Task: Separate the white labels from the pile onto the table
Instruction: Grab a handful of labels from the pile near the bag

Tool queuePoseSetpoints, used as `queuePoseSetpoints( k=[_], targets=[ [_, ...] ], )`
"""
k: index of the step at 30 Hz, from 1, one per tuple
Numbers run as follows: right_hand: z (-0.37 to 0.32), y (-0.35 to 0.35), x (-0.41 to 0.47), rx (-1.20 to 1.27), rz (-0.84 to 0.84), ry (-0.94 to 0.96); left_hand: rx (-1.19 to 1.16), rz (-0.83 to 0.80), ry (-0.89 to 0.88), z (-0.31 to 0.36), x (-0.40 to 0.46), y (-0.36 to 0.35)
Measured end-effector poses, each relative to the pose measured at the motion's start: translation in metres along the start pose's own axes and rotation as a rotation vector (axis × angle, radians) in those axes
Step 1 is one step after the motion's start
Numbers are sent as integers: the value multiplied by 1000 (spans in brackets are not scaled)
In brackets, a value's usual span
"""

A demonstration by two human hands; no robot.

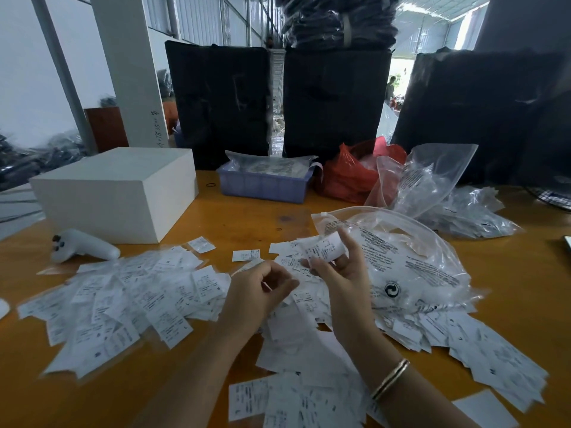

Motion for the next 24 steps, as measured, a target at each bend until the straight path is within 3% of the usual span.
queuePoseSetpoints(
  k=[13, 24],
  targets=[
    [6, 0, -4, -230, -109, -24, -17, 71, -39, 0, -1, 6],
    [-2, -3, -2, -767, -266, 234, -3, 40, -73, -2, 0, 7]
  ],
)
Point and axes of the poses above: each hand's wrist, its own x-axis towards the middle knuckle, its own y-axis out of the back of the hand, z = x × y, the point moved 5 cm from there along x, towards the middle knuckle, and after that the axes turned 12 degrees about y, right-handed, at the moved point
